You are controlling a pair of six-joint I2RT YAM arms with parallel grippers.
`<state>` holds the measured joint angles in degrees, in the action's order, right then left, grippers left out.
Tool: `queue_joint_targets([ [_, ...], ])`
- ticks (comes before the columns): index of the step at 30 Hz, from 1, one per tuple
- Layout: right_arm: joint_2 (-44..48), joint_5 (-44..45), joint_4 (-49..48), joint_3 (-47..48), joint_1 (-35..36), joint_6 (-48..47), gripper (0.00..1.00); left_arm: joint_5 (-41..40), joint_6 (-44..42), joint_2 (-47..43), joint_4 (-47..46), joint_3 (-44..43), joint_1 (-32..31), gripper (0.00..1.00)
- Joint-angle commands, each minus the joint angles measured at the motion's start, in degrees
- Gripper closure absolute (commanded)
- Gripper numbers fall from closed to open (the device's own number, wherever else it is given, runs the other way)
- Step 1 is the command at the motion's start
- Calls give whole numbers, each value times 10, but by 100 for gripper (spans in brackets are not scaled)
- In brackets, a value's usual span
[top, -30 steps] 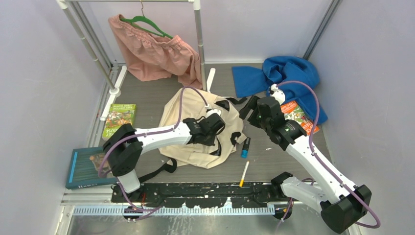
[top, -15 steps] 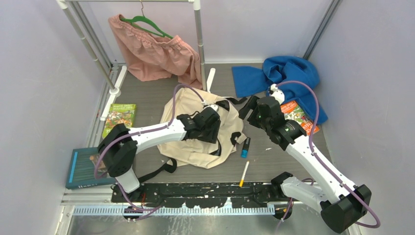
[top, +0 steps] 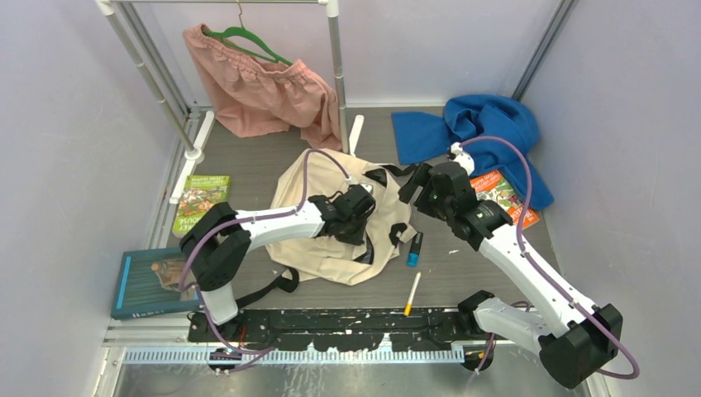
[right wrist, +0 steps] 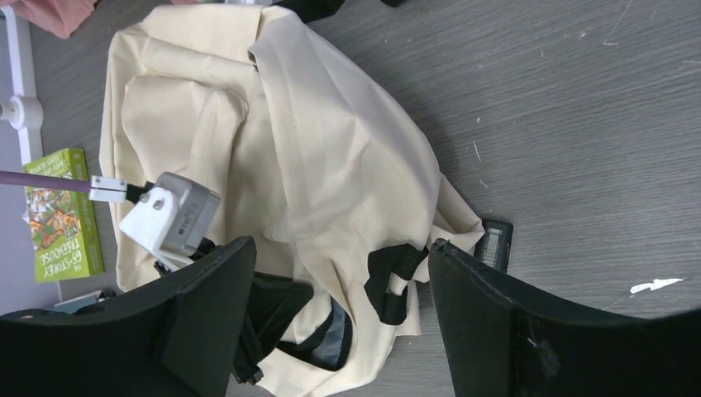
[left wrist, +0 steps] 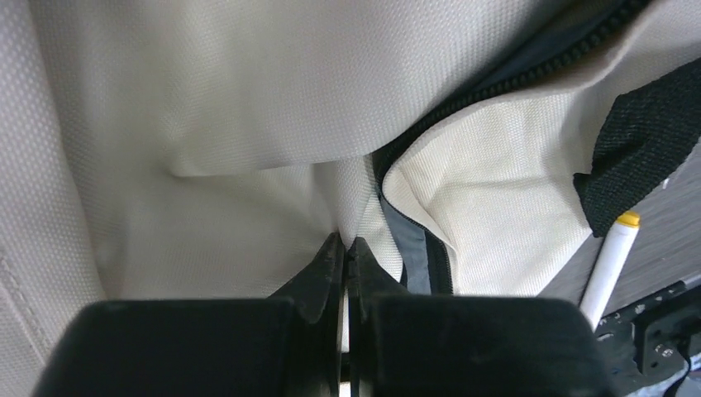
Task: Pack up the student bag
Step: Adjust the student bag at the center of the board.
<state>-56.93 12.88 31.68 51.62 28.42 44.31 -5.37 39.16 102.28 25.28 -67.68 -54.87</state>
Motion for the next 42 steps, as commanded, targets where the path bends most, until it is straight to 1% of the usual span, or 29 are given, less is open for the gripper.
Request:
queue_joint_targets([
  [1, -13, -26, -24, 18, 1, -2, 18, 21, 5, -54, -4, -13, 13, 100],
  [4, -16, -48, -33, 22, 1, -2, 17, 31, 1, -108, 18, -10, 27, 100],
  [9, -55, -156, -46, 53, 10, 7, 17, 49, -10, -213, 43, 1, 57, 100],
  [11, -61, -169, -67, 54, 25, 19, 16, 84, -11, -249, 51, 4, 84, 100],
  [13, -69, -173, -95, 51, 41, 28, 18, 116, -9, -288, 41, 17, 111, 100],
  [14, -77, -173, -108, 50, 49, 34, 21, 132, -8, -302, 31, 26, 123, 100],
  [15, -85, -174, -119, 51, 57, 39, 27, 150, -10, -316, 19, 36, 134, 100],
  [18, -117, -180, -152, 45, 74, 53, 48, 181, -20, -347, -5, 59, 156, 100],
  [21, -146, -201, -181, 29, 75, 62, 75, 204, -34, -368, -8, 73, 168, 100],
  [22, -154, -202, -187, 23, 75, 66, 81, 213, -38, -374, -7, 76, 172, 100],
  [24, -169, -204, -199, 14, 75, 72, 84, 228, -45, -384, -5, 83, 179, 100],
  [28, -203, -209, -235, 9, 76, 84, 84, 251, -49, -396, -9, 100, 184, 100],
  [32, -227, -225, -263, 25, 79, 93, 84, 264, -44, -403, -15, 111, 184, 100],
  [33, -228, -227, -268, 31, 84, 92, 84, 263, -44, -403, -13, 111, 184, 95],
  [34, -226, -228, -271, 37, 88, 89, 84, 260, -44, -403, -2, 109, 184, 77],
  [36, -218, -227, -273, 48, 95, 81, 84, 254, -54, -401, 23, 99, 184, 28],
  [37, -213, -227, -272, 52, 97, 79, 84, 253, -61, -400, 35, 92, 184, 16],
  [39, -200, -230, -266, 55, 100, 77, 83, 249, -73, -402, 52, 84, 184, 3],
  [40, -193, -231, -253, 57, 100, 77, 83, 250, -78, -405, 59, 82, 184, 1],
  [42, -177, -237, -222, 59, 101, 71, 83, 253, -85, -424, 69, 91, 184, 0],
])
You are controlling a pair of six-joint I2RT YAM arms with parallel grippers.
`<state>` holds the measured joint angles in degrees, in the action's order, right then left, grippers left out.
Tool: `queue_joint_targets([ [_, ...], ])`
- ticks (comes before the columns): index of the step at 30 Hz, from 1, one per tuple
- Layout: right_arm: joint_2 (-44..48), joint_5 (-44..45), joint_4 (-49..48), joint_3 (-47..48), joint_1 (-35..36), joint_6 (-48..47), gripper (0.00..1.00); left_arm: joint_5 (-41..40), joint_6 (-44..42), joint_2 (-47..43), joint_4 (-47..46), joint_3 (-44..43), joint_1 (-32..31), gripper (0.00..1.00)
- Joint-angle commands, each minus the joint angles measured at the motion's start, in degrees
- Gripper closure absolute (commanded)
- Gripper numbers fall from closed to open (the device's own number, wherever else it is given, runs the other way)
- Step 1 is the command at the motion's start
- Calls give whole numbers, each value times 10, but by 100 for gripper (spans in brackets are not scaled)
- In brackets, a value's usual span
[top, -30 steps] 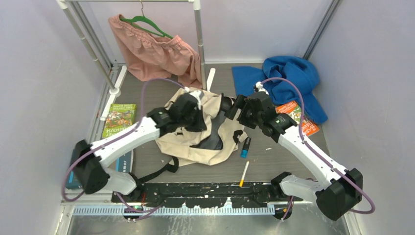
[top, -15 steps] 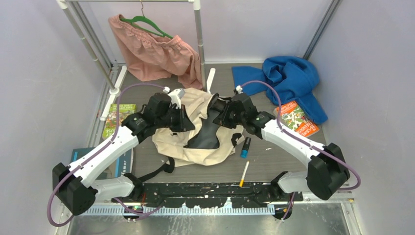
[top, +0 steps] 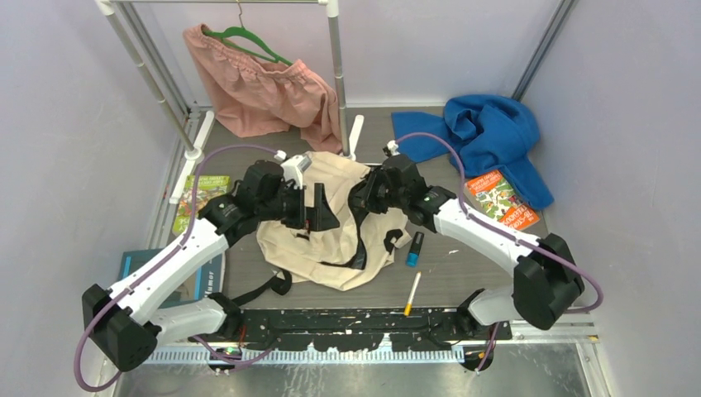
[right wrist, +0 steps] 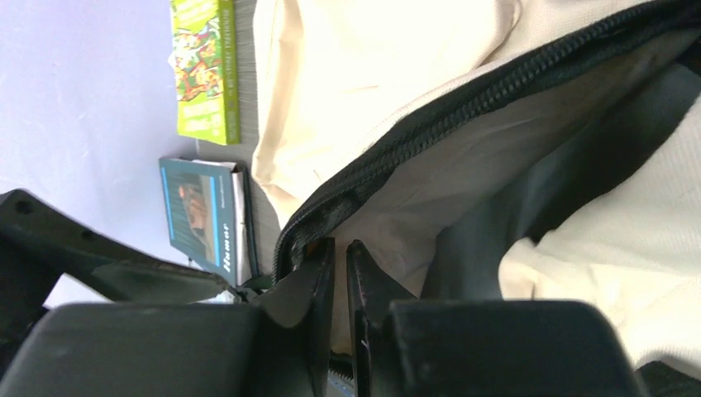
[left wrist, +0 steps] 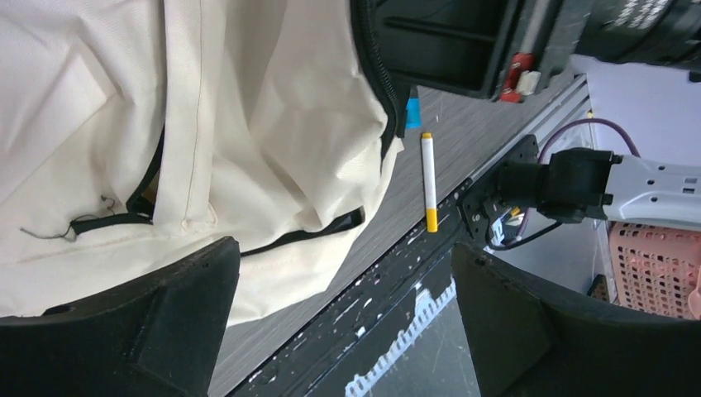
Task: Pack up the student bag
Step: Adjust the student bag at the center of the board.
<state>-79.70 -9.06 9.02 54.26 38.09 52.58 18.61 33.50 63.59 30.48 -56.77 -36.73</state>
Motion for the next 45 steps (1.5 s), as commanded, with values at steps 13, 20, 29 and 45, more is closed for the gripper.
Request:
queue_joint_targets([
  [13, 34, -44, -31, 0, 8, 16, 76, -154, -2, -32, -89, 86, -161, 4],
  [20, 27, -28, -12, 4, 8, 6, 73, -278, 10, -32, -214, 157, -228, 12],
  [29, 136, 192, 209, 8, -5, -117, 36, -315, 3, -28, -197, 170, -236, 10],
  [45, 15, 99, 112, 8, -7, -137, 30, -319, 13, -44, -159, 169, -236, 7],
])
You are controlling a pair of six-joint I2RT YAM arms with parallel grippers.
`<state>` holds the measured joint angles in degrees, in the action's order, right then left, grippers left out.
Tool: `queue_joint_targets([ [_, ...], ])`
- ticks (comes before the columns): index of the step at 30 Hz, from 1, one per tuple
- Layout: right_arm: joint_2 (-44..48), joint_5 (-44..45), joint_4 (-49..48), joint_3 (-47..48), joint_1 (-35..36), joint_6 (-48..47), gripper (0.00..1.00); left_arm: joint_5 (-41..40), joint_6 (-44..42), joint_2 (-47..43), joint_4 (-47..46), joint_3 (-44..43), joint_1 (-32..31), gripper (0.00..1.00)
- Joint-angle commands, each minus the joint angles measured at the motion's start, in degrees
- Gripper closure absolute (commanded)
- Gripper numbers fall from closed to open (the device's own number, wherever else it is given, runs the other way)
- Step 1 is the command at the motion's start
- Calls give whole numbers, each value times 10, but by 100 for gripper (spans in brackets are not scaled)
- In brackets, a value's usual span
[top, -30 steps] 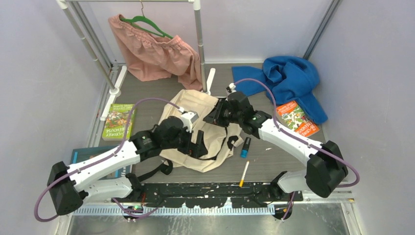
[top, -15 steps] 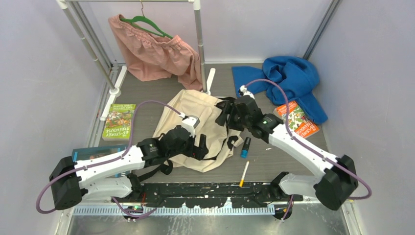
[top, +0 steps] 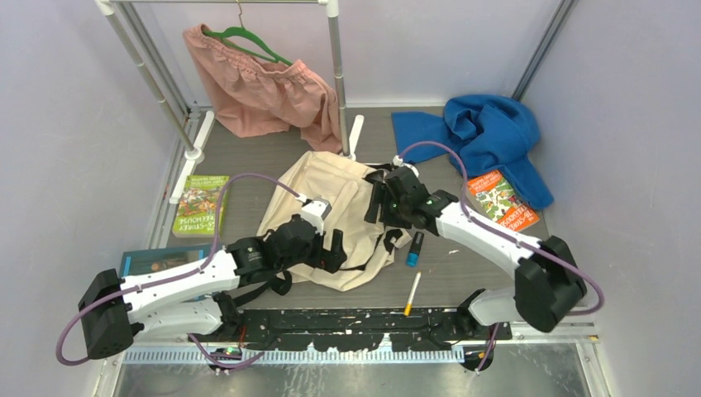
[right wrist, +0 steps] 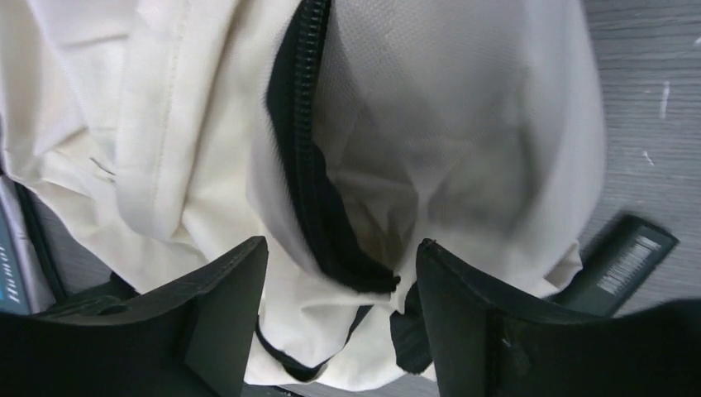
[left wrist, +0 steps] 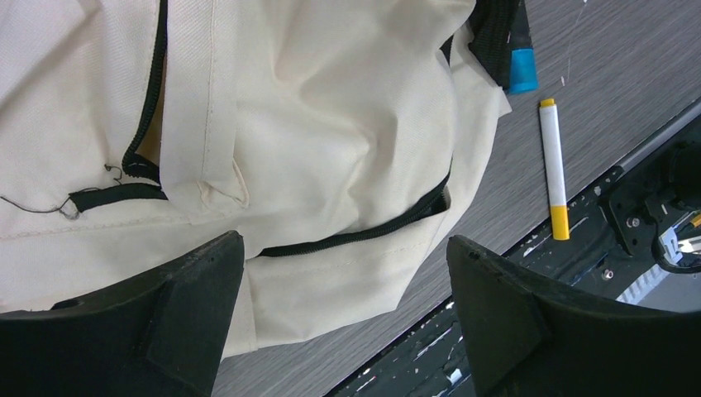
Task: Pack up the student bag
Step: Adjust the student bag at the center of the board.
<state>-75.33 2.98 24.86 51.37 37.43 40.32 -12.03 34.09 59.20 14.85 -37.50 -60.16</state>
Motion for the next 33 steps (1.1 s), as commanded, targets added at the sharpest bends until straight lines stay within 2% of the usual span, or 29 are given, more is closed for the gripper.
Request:
queue_joint_targets([
  [1, -33, -22, -45, 42, 0, -14, 40, -12, 8, -2, -2, -24, -2, 7],
  [5, -15, -67, -34, 70, 0, -7, 80, -19, -5, -6, -4, -26, -2, 7],
  [7, -4, -97, -35, 85, -2, 21, 91, -28, -16, 3, -3, -32, -2, 9],
  [9, 5, -141, -64, 91, -3, 58, 93, -33, -28, 15, 0, -44, -2, 11],
  [12, -9, -191, -111, 98, -2, 126, 99, -28, -39, 25, -1, -64, -4, 8],
  [16, -38, -195, -121, 113, 1, 158, 99, -22, -50, 24, -20, -82, -12, 0],
  [21, -60, -194, -138, 125, 8, 171, 99, -29, -59, 51, -43, -103, -16, 1],
  [27, -58, -194, -143, 124, 12, 177, 99, -62, -54, 82, -44, -113, -16, 5],
  [33, -36, -182, -139, 112, 12, 173, 99, -97, -41, 92, -38, -101, -16, 20],
])
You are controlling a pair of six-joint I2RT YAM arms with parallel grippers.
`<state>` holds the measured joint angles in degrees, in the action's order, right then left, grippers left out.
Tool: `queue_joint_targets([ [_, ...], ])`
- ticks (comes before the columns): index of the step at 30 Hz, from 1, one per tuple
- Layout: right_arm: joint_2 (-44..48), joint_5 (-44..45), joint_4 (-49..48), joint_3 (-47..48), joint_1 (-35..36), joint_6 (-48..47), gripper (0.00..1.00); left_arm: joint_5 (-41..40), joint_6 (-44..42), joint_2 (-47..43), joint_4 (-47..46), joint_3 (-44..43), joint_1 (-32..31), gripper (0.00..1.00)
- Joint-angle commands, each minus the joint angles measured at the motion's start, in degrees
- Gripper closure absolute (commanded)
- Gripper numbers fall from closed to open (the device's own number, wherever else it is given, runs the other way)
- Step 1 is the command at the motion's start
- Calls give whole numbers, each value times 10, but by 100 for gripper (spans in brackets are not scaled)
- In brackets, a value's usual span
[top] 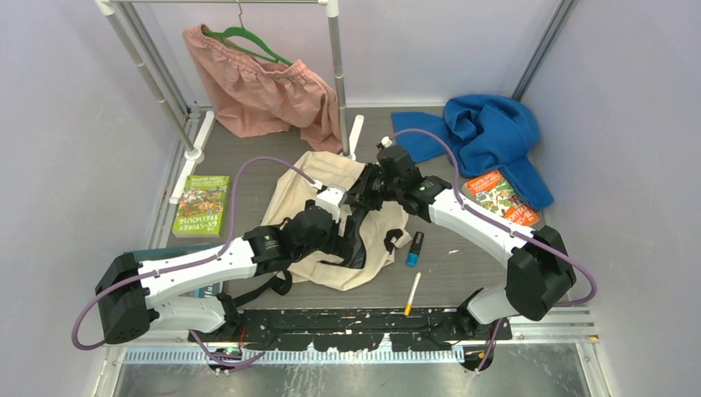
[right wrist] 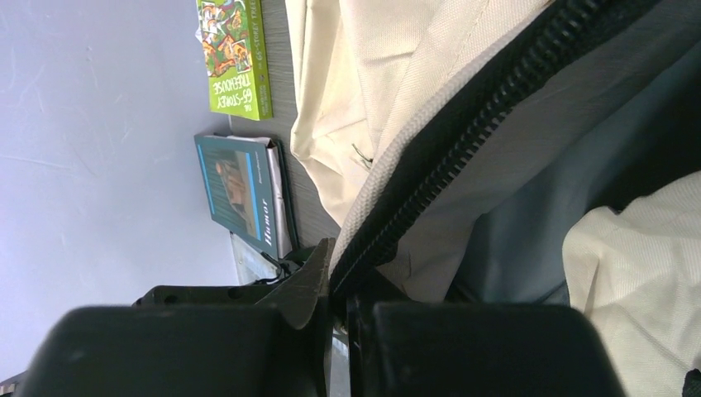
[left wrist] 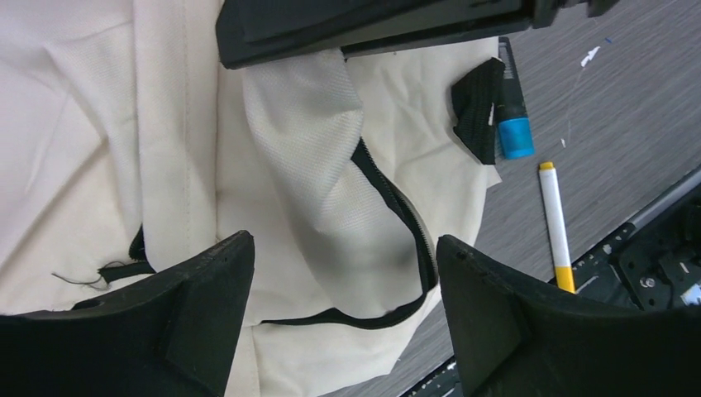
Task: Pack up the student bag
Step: Adjust the student bag at the center of the board.
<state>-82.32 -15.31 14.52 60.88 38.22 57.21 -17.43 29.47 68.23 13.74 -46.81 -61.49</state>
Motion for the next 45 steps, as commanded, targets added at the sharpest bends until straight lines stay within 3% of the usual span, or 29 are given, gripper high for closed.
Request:
queue_joint_targets([
  [1, 38, 4, -35, 15, 4, 3, 99, -46, 6, 3, -23, -8, -3, 21],
  [5, 41, 5, -32, 10, 4, 2, 99, -53, 8, 6, -25, -6, -2, 29],
  [12, 40, -1, -35, 6, 4, 6, 99, -70, 16, 12, -10, -16, -3, 57],
  [14, 40, -2, -33, 5, 4, 6, 99, -76, 16, 8, 2, -20, -2, 69],
  [16, 40, -1, -32, 5, 4, 5, 99, -87, 16, -1, 18, -25, -2, 95],
  [17, 42, 2, -29, 6, 4, 3, 99, -89, 12, -9, 29, -29, -1, 100],
  [19, 45, 10, -13, 14, 4, -9, 96, -87, -3, -23, 50, -40, 2, 100],
  [23, 63, 58, 65, 51, 4, -63, 66, -73, -9, -71, 84, -52, 31, 100],
  [31, 148, 302, 215, 133, -3, -210, 36, -36, -19, -149, 102, -63, 103, 100],
  [35, 181, 380, 260, 127, -11, -239, 32, -36, -11, -161, 106, -64, 119, 100],
  [42, 204, 378, 271, 83, -21, -220, 28, -12, 2, -135, 129, -62, 121, 100],
  [43, 206, 377, 270, 81, -20, -216, 28, -5, 1, -126, 136, -65, 121, 89],
  [45, 207, 376, 268, 82, -21, -215, 28, -2, 2, -105, 168, -83, 121, 54],
])
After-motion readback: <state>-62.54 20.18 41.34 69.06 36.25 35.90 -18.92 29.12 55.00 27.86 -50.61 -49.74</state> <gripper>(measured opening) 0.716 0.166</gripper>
